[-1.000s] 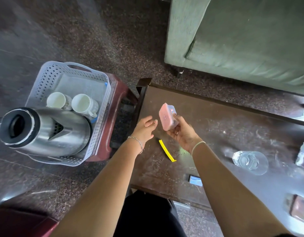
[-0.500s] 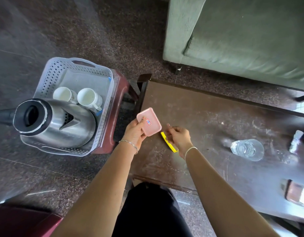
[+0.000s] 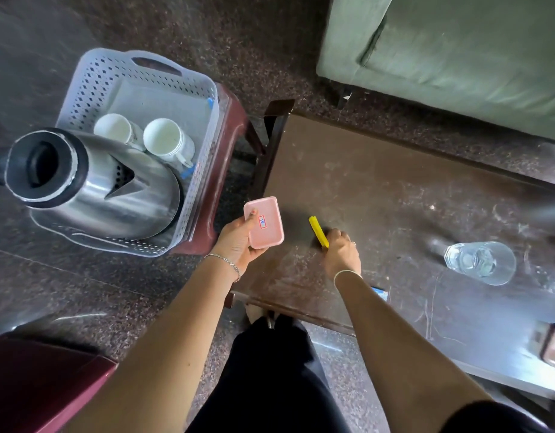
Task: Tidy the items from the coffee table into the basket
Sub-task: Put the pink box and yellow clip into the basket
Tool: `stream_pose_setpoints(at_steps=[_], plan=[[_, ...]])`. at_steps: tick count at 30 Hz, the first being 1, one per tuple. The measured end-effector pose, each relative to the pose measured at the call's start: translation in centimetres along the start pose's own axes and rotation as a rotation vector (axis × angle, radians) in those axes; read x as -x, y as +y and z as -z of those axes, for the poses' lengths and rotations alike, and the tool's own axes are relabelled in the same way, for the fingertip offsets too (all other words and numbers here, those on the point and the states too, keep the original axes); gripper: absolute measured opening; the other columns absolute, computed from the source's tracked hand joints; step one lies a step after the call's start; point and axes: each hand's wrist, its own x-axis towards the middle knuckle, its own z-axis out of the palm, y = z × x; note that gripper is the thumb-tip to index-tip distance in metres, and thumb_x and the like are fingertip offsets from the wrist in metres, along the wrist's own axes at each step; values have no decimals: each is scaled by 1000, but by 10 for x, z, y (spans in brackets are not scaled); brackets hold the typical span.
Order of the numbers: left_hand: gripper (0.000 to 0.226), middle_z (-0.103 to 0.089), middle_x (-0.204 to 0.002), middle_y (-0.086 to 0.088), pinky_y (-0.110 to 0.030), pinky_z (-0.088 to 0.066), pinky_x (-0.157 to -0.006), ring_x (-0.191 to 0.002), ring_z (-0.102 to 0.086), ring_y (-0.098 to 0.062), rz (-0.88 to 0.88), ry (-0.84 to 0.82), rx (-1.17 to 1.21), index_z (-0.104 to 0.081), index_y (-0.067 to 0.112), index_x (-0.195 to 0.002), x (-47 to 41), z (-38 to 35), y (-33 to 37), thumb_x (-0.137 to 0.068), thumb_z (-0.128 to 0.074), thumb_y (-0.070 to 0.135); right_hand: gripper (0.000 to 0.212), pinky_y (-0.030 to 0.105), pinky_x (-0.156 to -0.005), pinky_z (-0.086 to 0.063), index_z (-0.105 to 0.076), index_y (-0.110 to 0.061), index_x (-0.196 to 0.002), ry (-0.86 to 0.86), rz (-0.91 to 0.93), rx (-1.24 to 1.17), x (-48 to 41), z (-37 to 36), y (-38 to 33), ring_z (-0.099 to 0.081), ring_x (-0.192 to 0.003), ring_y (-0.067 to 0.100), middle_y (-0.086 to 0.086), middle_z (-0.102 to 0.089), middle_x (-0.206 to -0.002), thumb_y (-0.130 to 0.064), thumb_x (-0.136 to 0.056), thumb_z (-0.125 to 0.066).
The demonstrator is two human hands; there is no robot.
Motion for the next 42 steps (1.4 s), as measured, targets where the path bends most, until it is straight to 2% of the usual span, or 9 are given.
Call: stream_pose_setpoints(at_steps=[5, 10, 13, 17, 23, 26, 34, 39, 42], plan=[[14, -65, -97, -5, -46, -49, -94, -91, -61, -21, -13, -50, -26, -60, 15, -107, 22, -2, 14, -93, -58, 21, 20, 30, -76, -46, -62, -8, -107, -36, -97, -488, 5, 19, -15, -60, -89, 27, 7, -65, -94, -14, -88, -64], [12, -65, -99, -5, -36, -54, -77, -93, -61, -20, -94, -97, -52, -61, 20, -101, 50, -12, 44, -94, -56, 28, 29, 43, -84, -56, -60, 0, -108, -89, -117, -941, 21, 59, -46, -66, -81, 24, 10, -66, -86, -8, -83, -71], [15, -65, -96, -2, -33, -53, -71, -89, -61, -17, -166, -128, -85, -60, 23, -103, 68, -18, 71, -96, -52, 33, 36, 31, -68, -60, -52, -3, -114, -112, -42, -1079, 32, 91, -72, -68, -81, 21, 8, -67, -90, -2, -83, -71], [27, -64, -101, -4, -34, -53, -66, -89, -61, -18, -239, -122, -70, -55, 18, -119, 91, -24, 118, -97, -51, 33, 49, 23, -61, -56, -44, -17, -122, -153, 63, -1103, 43, 132, -112, -69, -81, 23, 11, -67, -94, -2, -83, -71], [15, -65, -96, -3, -33, -52, -67, -83, -61, -17, -377, -50, -146, -58, 19, -103, 104, -13, 216, -96, -52, 31, 34, 20, -51, -53, -47, -6, -111, -193, 137, -1146, 46, 165, -185, -66, -79, 18, 15, -66, -99, 5, -85, -65], [14, -64, -95, -4, -33, -51, -68, -85, -61, -18, -411, -29, -209, -58, 19, -97, 97, 4, 267, -97, -51, 31, 19, 30, -63, -60, -50, -10, -95, -186, 132, -1209, 41, 169, -225, -65, -86, 24, 16, -62, -99, 0, -88, -65], [18, -60, -101, -16, -35, -48, -65, -76, -60, -27, -415, 35, -394, -60, 3, -91, 41, 74, 354, -96, -55, 20, 21, 49, -85, -56, -55, 3, -107, 10, 73, -1124, 16, 137, -320, -62, -86, 25, 23, -63, -104, -8, -91, -63], [15, -66, -112, -21, -51, -52, -92, -101, -64, -35, -388, 140, -509, -58, 6, -99, -3, 112, 377, -92, -60, 19, 13, 51, -88, -54, -58, -8, -97, 122, 20, -1027, 2, 116, -354, -66, -92, 32, 21, -67, -104, -14, -89, -66], [27, -67, -112, -23, -47, -52, -93, -96, -66, -31, -392, 180, -545, -64, -1, -106, -27, 121, 379, -88, -65, 19, 11, 51, -88, -54, -59, -13, -93, 170, -24, -976, -4, 106, -362, -67, -94, 33, 15, -70, -99, -17, -87, -68]])
